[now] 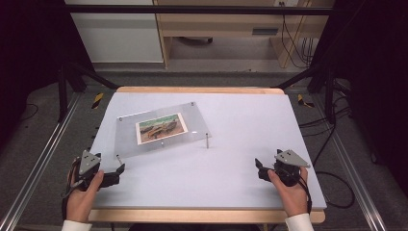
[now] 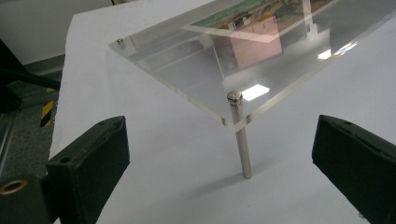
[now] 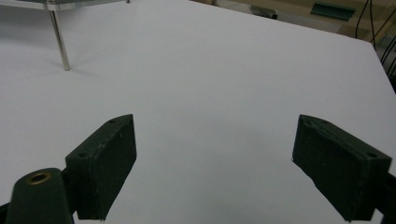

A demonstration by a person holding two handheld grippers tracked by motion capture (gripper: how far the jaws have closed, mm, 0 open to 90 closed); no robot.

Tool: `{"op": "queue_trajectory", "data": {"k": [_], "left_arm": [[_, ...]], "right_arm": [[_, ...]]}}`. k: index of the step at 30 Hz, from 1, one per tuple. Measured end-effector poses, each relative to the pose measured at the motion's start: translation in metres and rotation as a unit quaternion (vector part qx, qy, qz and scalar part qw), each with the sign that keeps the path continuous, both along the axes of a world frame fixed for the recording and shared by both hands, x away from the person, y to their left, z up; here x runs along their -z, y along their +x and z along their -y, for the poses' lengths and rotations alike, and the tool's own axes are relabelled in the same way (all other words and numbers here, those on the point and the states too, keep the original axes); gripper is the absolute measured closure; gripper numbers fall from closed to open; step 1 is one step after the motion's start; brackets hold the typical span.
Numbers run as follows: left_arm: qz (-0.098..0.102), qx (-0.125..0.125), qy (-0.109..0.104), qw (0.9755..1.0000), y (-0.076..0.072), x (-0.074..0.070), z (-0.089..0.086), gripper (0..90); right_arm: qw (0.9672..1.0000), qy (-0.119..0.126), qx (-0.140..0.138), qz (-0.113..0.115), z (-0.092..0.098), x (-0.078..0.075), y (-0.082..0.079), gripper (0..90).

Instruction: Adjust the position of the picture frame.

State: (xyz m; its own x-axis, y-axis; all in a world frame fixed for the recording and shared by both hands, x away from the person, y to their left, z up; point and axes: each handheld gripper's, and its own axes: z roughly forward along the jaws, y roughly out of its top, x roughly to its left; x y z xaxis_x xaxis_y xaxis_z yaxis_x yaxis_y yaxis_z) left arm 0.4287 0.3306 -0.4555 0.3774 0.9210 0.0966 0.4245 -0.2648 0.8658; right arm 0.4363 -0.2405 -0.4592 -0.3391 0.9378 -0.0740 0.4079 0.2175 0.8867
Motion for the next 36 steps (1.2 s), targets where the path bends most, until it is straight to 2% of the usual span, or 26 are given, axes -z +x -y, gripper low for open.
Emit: {"op": "queue_trajectory", "data": {"k": [1, 3, 6, 11, 16, 19, 24, 26, 31, 33, 36], "left_arm": [[0.0, 0.0, 0.0, 1.0, 0.0, 0.0, 0.0, 3.3], [-0.001, 0.008, -0.013, 0.9999, -0.001, 0.0, 0.001, 3.3], [-0.006, 0.016, -0.017, 0.9997, -0.002, 0.001, 0.004, 2.9], [-0.018, 0.036, -0.011, 0.9991, -0.002, 0.004, 0.01, 3.2], [-0.033, 0.047, -0.008, 0.9983, 0.0, 0.008, 0.014, 3.4], [-0.036, 0.047, -0.013, 0.9981, 0.0, 0.008, 0.015, 3.5], [-0.05, 0.052, -0.009, 0.9974, 0.001, 0.01, 0.013, 4.6], [-0.054, 0.051, -0.018, 0.9971, 0.002, 0.011, 0.015, 4.6], [-0.052, 0.049, -0.024, 0.9971, 0.003, 0.011, 0.015, 5.2], [-0.052, 0.045, -0.03, 0.9972, 0.004, 0.011, 0.016, 7.2], [-0.051, 0.039, -0.029, 0.9975, 0.006, 0.012, 0.016, 15.3]], "right_arm": [[1.0, -0.004, 0.0, 0.002, 0.001, 0.001, 0.0, 14.6], [0.9998, -0.016, 0.004, 0.011, 0.002, 0.002, 0.0, 16.2], [0.9996, -0.021, 0.012, 0.017, 0.004, 0.003, -0.001, 20.4], [0.9998, -0.005, 0.014, 0.013, 0.008, 0.003, -0.001, 23.8], [0.9999, -0.005, 0.01, 0.007, 0.008, 0.005, -0.001, 21.6], [0.9999, -0.005, 0.01, 0.009, 0.007, 0.005, -0.001, 20.4], [0.9999, -0.003, 0.01, 0.006, 0.007, 0.006, 0.0, 16.7], [0.9999, 0.001, 0.01, 0.003, 0.006, 0.006, 0.0, 16.3], [1.0, 0.003, 0.009, 0.001, 0.006, 0.006, 0.0, 16.2], [1.0, 0.002, 0.008, 0.0, 0.006, 0.006, 0.0, 16.2], [1.0, 0.002, 0.008, -0.004, 0.007, 0.006, 0.0, 16.2]]}}
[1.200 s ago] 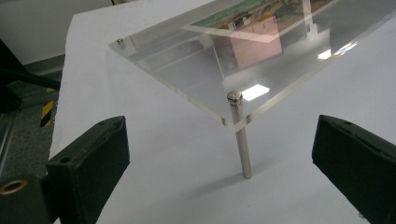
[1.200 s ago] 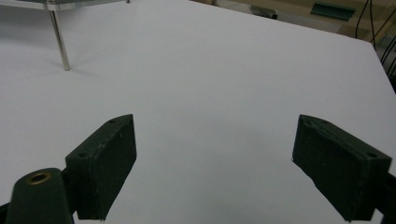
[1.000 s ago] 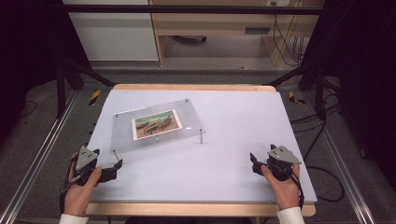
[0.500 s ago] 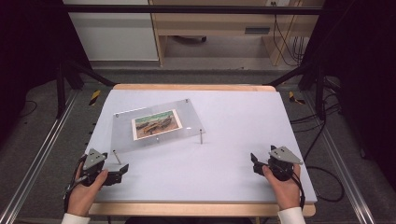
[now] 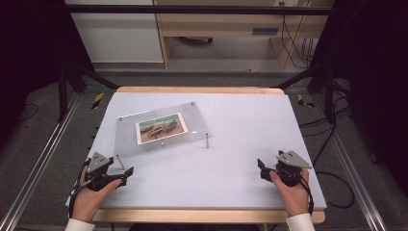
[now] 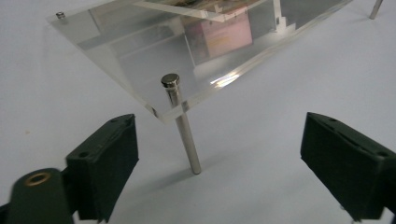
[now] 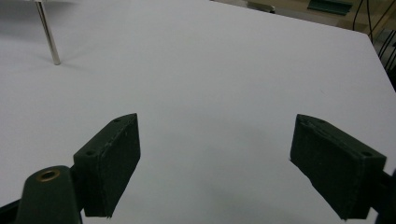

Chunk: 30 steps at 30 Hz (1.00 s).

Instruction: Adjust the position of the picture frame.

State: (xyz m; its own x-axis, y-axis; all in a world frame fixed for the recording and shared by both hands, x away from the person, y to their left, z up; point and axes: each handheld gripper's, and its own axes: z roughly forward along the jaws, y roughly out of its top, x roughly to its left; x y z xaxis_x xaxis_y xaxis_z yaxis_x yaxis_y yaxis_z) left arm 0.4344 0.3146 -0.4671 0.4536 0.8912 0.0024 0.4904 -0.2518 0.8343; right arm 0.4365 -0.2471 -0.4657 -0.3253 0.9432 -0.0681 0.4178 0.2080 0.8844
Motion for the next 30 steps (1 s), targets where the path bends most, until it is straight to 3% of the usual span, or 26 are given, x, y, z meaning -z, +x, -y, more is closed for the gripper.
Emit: {"op": "queue_trajectory", "data": {"k": [1, 3, 6, 7, 12, 17, 19, 25, 30], "left_arm": [[0.002, -0.002, 0.0, 1.0, 0.001, 0.0, 0.0, 15.3], [0.003, -0.008, 0.001, 1.0, 0.003, 0.001, 0.0, 24.0], [0.005, -0.027, -0.026, 0.9993, 0.009, 0.002, -0.002, 30.7], [0.006, -0.029, -0.028, 0.9992, 0.01, 0.002, -0.003, 40.4], [0.011, -0.049, -0.042, 0.9979, 0.015, 0.005, -0.008, 58.7], [0.011, -0.049, -0.041, 0.9979, 0.014, 0.006, -0.009, 71.4], [0.008, -0.049, -0.052, 0.9974, 0.013, 0.005, -0.01, 76.7], [0.002, -0.06, -0.09, 0.9941, 0.015, 0.004, -0.017, 83.9], [0.002, -0.053, -0.096, 0.994, 0.014, 0.001, -0.017, 84.2]], "right_arm": [[1.0, 0.0, 0.0, 0.0, 0.0, 0.0, 0.0, 16.2], [1.0, -0.001, -0.001, -0.001, 0.0, 0.0, 0.0, 16.3], [1.0, -0.001, -0.002, -0.003, -0.001, 0.0, 0.0, 16.3], [1.0, -0.003, -0.004, -0.002, -0.001, 0.0, 0.0, 16.3], [1.0, -0.004, -0.004, -0.007, -0.002, 0.001, 0.0, 16.3], [1.0, -0.003, -0.003, -0.007, -0.002, 0.0, 0.001, 16.4], [1.0, -0.005, -0.003, -0.006, -0.002, 0.0, 0.0, 16.5], [0.9999, -0.008, -0.006, -0.006, -0.004, 0.0, 0.001, 16.6], [0.9999, -0.011, -0.005, -0.004, -0.003, -0.001, 0.001, 16.6]]}}
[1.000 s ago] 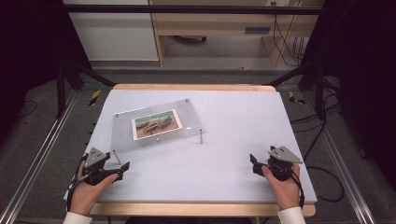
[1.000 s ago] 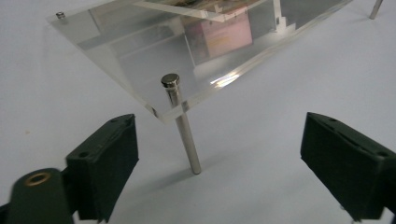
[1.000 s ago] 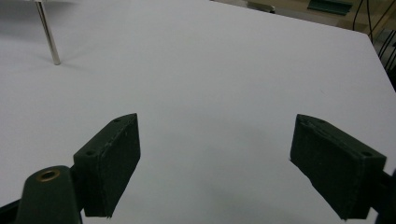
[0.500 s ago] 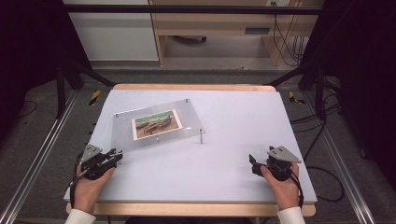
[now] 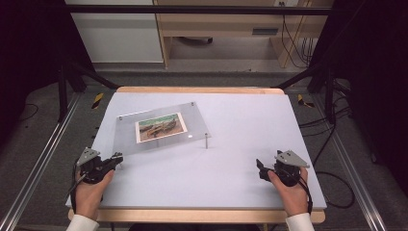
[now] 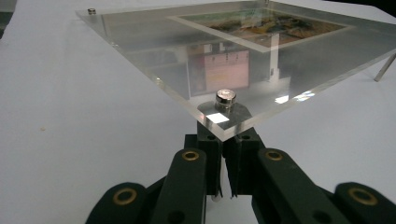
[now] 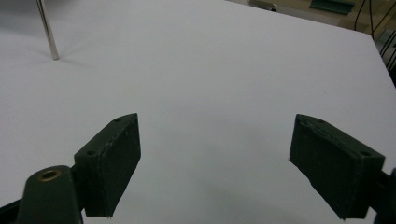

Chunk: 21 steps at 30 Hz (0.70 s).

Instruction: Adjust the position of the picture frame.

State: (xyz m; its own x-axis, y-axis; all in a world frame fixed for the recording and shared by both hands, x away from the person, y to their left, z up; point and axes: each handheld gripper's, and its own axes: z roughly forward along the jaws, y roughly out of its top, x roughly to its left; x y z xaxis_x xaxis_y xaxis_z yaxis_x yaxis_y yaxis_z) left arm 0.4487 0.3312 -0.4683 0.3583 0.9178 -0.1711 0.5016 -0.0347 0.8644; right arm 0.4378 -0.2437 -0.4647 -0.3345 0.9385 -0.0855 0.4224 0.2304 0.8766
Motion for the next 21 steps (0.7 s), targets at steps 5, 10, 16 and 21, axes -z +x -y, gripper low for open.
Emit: {"op": "queue_trajectory", "data": {"k": [5, 10, 16, 21], "left_arm": [[0.008, 0.009, -0.008, 0.9999, -0.002, -0.005, 0.003, 84.3], [0.007, 0.015, -0.022, 0.9996, -0.003, -0.008, 0.003, 84.3], [-0.001, 0.017, -0.058, 0.9982, -0.003, -0.009, 0.001, 84.4], [0.001, 0.019, -0.081, 0.9965, -0.003, -0.012, 0.001, 84.3]], "right_arm": [[0.9999, -0.009, -0.004, 0.002, -0.005, -0.002, 0.0, 14.4], [0.9994, -0.008, -0.034, 0.004, -0.023, -0.005, 0.002, 14.9], [0.9968, -0.01, -0.079, -0.006, -0.061, -0.017, 0.018, 23.4], [0.9929, 0.017, -0.115, -0.026, -0.088, -0.02, 0.038, 35.1]]}}
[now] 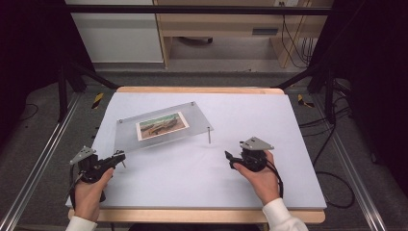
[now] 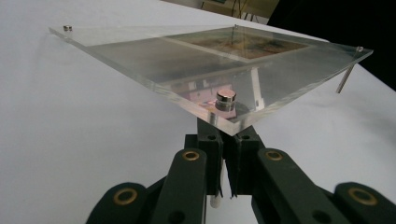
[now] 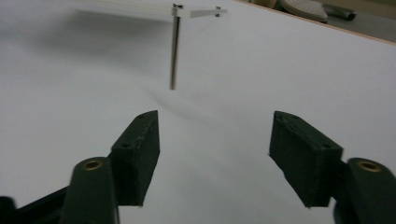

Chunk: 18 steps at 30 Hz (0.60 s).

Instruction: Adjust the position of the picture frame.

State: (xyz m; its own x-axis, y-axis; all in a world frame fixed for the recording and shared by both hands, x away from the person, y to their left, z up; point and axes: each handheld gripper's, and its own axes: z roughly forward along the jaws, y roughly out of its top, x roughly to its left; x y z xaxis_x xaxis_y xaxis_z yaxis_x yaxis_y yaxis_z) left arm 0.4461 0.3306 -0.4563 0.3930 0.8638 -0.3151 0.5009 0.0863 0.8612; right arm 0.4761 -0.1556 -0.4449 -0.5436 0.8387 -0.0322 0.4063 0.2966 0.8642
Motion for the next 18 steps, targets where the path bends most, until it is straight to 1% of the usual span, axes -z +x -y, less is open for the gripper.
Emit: {"op": "queue_trajectory", "data": {"k": [1, 3, 4, 6, 7, 8, 10, 11, 13, 17, 18], "left_arm": [[0.0, -0.001, -0.003, 1.0, 0.0, 0.0, 0.0, 84.3], [-0.001, -0.001, -0.008, 1.0, 0.0, 0.0, 0.0, 84.3], [-0.002, 0.0, -0.008, 1.0, 0.0, 0.0, -0.001, 84.2], [-0.002, 0.001, -0.011, 0.9999, 0.0, -0.001, -0.001, 84.2], [-0.001, 0.002, -0.011, 0.9999, 0.0, -0.001, 0.0, 84.2], [0.0, 0.002, -0.012, 0.9999, 0.0, -0.001, 0.0, 84.3], [0.002, 0.003, -0.012, 0.9999, 0.0, -0.002, 0.0, 84.3], [0.002, 0.003, -0.014, 0.9999, -0.001, -0.002, 0.001, 84.3], [0.002, 0.004, -0.016, 0.9999, -0.001, -0.002, 0.0, 84.3], [0.004, 0.007, -0.018, 0.9998, -0.001, -0.003, 0.0, 84.3], [0.004, 0.006, -0.019, 0.9998, -0.001, -0.003, 0.0, 84.4]], "right_arm": [[1.0, 0.006, -0.002, -0.007, -0.006, 0.0, 0.004, 37.2], [0.9999, 0.011, -0.007, -0.008, -0.016, 0.0, 0.016, 40.6], [0.9998, 0.016, -0.007, -0.013, -0.021, 0.0, 0.021, 43.4], [0.9996, 0.024, -0.006, -0.013, -0.029, 0.0, 0.031, 46.8], [0.9993, 0.031, -0.012, -0.018, -0.034, 0.0, 0.038, 48.4], [0.9991, 0.033, -0.016, -0.022, -0.038, 0.001, 0.042, 49.7], [0.999, 0.033, -0.021, -0.021, -0.044, 0.002, 0.05, 52.0], [0.9987, 0.041, -0.022, -0.024, -0.047, 0.003, 0.054, 52.7], [0.9984, 0.044, -0.023, -0.027, -0.051, 0.005, 0.061, 55.1], [0.9972, 0.064, -0.032, -0.021, -0.058, 0.006, 0.072, 61.5], [0.9967, 0.069, -0.032, -0.026, -0.059, 0.007, 0.074, 64.0]]}}
